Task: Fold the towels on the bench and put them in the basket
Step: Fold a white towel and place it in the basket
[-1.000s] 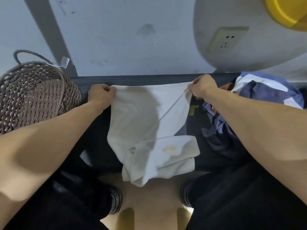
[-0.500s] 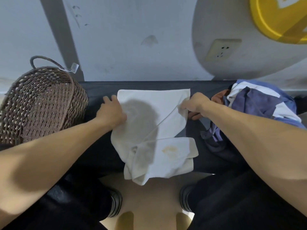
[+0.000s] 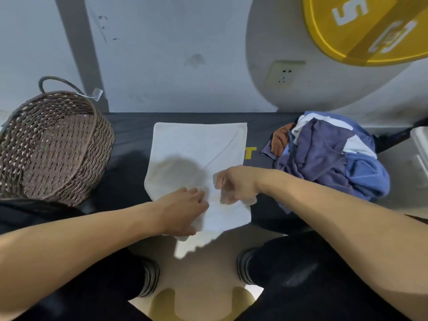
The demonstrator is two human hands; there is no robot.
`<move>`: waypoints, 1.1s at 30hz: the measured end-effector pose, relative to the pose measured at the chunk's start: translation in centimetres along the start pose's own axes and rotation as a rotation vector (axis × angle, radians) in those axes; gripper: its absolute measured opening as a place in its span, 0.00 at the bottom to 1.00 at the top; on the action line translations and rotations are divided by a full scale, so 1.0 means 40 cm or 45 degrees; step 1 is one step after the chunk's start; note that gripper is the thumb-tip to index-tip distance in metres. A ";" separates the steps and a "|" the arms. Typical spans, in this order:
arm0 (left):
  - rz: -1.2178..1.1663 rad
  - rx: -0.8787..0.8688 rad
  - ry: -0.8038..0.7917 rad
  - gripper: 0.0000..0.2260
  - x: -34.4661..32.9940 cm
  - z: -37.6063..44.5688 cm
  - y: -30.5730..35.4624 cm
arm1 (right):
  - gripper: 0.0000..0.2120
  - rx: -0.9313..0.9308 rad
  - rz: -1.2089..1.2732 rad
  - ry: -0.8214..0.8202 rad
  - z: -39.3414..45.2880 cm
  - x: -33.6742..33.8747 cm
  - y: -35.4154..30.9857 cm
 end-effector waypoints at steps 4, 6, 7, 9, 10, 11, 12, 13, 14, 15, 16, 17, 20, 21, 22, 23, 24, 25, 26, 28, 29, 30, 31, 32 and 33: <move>-0.076 -0.015 -0.030 0.14 -0.009 -0.001 -0.017 | 0.26 0.003 -0.270 0.135 -0.004 -0.057 0.032; -0.341 0.053 -0.078 0.11 0.009 -0.002 -0.044 | 0.15 0.030 -0.232 0.189 0.000 -0.049 0.023; -0.440 0.089 -0.100 0.09 0.022 -0.006 -0.059 | 0.11 0.037 -0.198 0.174 0.003 -0.043 0.020; -0.475 0.142 -0.098 0.06 0.059 -0.022 -0.099 | 0.07 0.023 -0.185 0.077 0.011 -0.030 0.018; -0.472 0.178 -0.085 0.05 0.080 -0.032 -0.122 | 0.06 0.017 -0.201 0.034 0.012 -0.022 0.018; -0.480 0.227 -0.064 0.04 0.104 -0.045 -0.150 | 0.04 0.009 -0.222 0.017 0.016 -0.009 0.019; -0.499 0.280 -0.031 0.04 0.128 -0.058 -0.180 | 0.03 -0.006 -0.223 0.029 0.020 0.007 0.022; -0.520 0.333 0.014 0.04 0.152 -0.070 -0.212 | 0.03 -0.026 -0.188 0.057 0.025 0.023 0.024; -0.537 0.386 0.072 0.04 0.174 -0.080 -0.247 | 0.05 -0.044 -0.120 0.087 0.031 0.038 0.025; -0.547 0.441 0.137 0.04 0.193 -0.091 -0.280 | 0.08 -0.056 -0.034 0.120 0.039 0.049 0.026; -0.545 0.493 0.200 0.03 0.208 -0.100 -0.312 | 0.13 -0.067 0.043 0.154 0.047 0.057 0.026; -0.529 0.539 0.258 0.03 0.215 -0.107 -0.340 | 0.21 -0.078 0.093 0.186 0.055 0.062 0.026; -0.509 0.660 0.328 0.03 0.200 -0.116 -0.396 | 0.43 -0.085 0.057 0.207 0.072 0.047 0.017; -0.523 0.699 0.303 0.04 0.184 -0.117 -0.405 | 0.47 -0.088 0.035 0.199 0.077 0.034 0.019; -0.546 0.733 0.256 0.07 0.164 -0.116 -0.410 | 0.47 -0.090 0.019 0.212 0.081 0.023 0.020; -0.562 0.758 0.189 0.11 0.140 -0.113 -0.410 | 0.44 -0.075 0.003 0.256 0.085 0.019 0.019; -0.560 0.777 0.108 0.16 0.115 -0.109 -0.409 | 0.38 -0.037 -0.009 0.317 0.088 0.021 0.013; -0.543 0.796 0.030 0.19 0.090 -0.105 -0.406 | 0.29 0.019 -0.002 0.386 0.088 0.027 0.003; -0.526 0.813 -0.021 0.20 0.069 -0.102 -0.403 | 0.19 0.066 0.025 0.439 0.087 0.035 -0.008; -0.529 0.823 -0.014 0.17 0.047 -0.093 -0.398 | 0.13 0.094 0.137 0.449 0.088 0.049 -0.020; -0.538 0.817 0.040 0.13 0.048 -0.089 -0.398 | 0.14 0.074 0.216 0.410 0.090 0.053 -0.022; -0.541 0.817 0.113 0.08 0.055 -0.086 -0.403 | 0.14 0.041 0.308 0.360 0.091 0.061 -0.023; -0.548 0.827 0.195 0.05 0.065 -0.087 -0.411 | 0.12 0.016 0.409 0.314 0.090 0.070 -0.023; -0.568 0.842 0.289 0.02 0.077 -0.089 -0.423 | 0.10 -0.007 0.503 0.278 0.091 0.082 -0.022; -0.599 0.853 0.397 0.02 0.091 -0.093 -0.438 | 0.09 -0.032 0.585 0.265 0.092 0.100 -0.014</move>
Point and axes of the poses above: each hand's wrist, its own z-axis towards the middle knuckle, its own x-axis out of the back of the hand, y = z × x, the point moved 7 cm from there along z, towards the middle knuckle, and after that the axes turned 3 degrees about -x, right-handed, at the moved point
